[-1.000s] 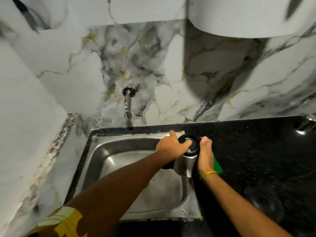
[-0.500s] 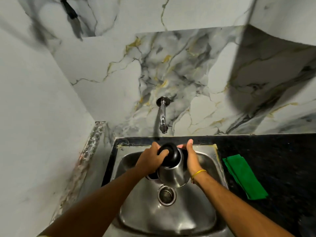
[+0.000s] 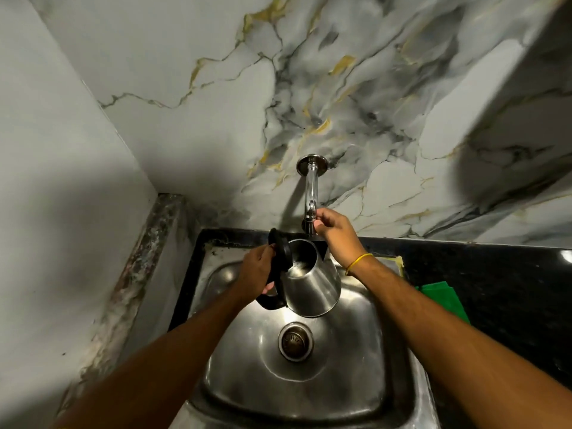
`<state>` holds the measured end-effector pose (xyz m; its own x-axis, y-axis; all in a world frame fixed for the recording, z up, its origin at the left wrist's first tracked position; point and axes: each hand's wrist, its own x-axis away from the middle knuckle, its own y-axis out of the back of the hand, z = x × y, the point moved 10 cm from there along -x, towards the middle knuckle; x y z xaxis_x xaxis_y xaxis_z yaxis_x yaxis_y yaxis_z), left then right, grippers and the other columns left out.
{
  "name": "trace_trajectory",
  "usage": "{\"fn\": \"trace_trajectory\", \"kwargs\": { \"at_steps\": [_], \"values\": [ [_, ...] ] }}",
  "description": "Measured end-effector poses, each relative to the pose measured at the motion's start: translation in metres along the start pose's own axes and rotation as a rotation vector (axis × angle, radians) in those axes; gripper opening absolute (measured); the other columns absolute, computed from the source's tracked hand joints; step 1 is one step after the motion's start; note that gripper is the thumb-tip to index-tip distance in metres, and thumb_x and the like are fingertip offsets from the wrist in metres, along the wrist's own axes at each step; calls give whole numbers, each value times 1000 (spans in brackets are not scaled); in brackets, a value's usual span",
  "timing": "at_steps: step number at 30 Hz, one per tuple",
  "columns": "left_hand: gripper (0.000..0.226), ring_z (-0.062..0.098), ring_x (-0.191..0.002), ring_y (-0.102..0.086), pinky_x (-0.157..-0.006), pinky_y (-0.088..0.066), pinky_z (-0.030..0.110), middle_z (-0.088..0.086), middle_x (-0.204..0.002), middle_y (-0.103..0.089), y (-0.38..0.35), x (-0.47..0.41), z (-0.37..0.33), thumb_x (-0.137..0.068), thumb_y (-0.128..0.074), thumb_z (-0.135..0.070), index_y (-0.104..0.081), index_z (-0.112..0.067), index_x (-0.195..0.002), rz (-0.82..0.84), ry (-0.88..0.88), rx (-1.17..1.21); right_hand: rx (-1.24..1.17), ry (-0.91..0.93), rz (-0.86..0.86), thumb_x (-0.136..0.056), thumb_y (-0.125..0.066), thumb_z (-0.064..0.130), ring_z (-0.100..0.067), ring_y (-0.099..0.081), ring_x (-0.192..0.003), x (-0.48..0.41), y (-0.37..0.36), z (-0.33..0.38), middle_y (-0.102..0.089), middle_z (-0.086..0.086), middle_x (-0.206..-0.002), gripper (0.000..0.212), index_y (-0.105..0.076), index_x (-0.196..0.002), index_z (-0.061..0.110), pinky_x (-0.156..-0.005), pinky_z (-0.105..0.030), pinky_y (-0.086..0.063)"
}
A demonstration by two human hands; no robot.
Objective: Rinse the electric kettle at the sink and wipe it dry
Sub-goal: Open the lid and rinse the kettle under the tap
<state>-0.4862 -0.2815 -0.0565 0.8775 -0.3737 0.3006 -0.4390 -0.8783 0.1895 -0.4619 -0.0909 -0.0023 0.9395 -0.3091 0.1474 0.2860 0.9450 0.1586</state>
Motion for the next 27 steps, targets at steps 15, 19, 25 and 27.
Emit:
{"fn": "trace_trajectory", "kwargs": {
  "at_steps": [15, 19, 25, 27],
  "values": [
    [47, 14, -29, -38, -37, -28, 18, -3, -38, -44, -7, -26, 18, -108, -32, -13, -49, -9, -64, 15, -2, 87, -513, -305, 870, -98, -35, -9, -38, -44, -148, -18, -27, -2, -40, -36, -156, 56, -31, -154, -14, -123, -40, -38],
    [46, 16, -28, -38, -38, -29, 20, -1, -39, -46, -5, -32, 21, -108, -32, -14, -52, -6, -67, 17, -27, 116, -392, -280, 974, -88, -72, 7, -32, -53, -141, -31, -28, -5, -56, -27, -148, 73, -40, -151, -8, -119, -37, -42],
    [38, 14, -29, -38, -40, -31, 20, 0, -41, -45, -12, -37, 16, -95, -37, -27, -51, -4, -69, 48, -82, 107, -320, -260, 989, -81, -85, 17, -21, -63, -127, -39, -29, -6, -71, -12, -131, 73, -54, -144, -2, -113, -33, -47],
    [39, 13, -32, -41, -43, -34, 23, -1, -44, -46, -14, -41, 17, -94, -40, -33, -53, -8, -66, 57, -107, 67, -336, -268, 940, -76, -90, 19, -17, -68, -120, -37, -29, -11, -75, -6, -125, 65, -66, -135, 5, -109, -33, -49]
  ]
}}
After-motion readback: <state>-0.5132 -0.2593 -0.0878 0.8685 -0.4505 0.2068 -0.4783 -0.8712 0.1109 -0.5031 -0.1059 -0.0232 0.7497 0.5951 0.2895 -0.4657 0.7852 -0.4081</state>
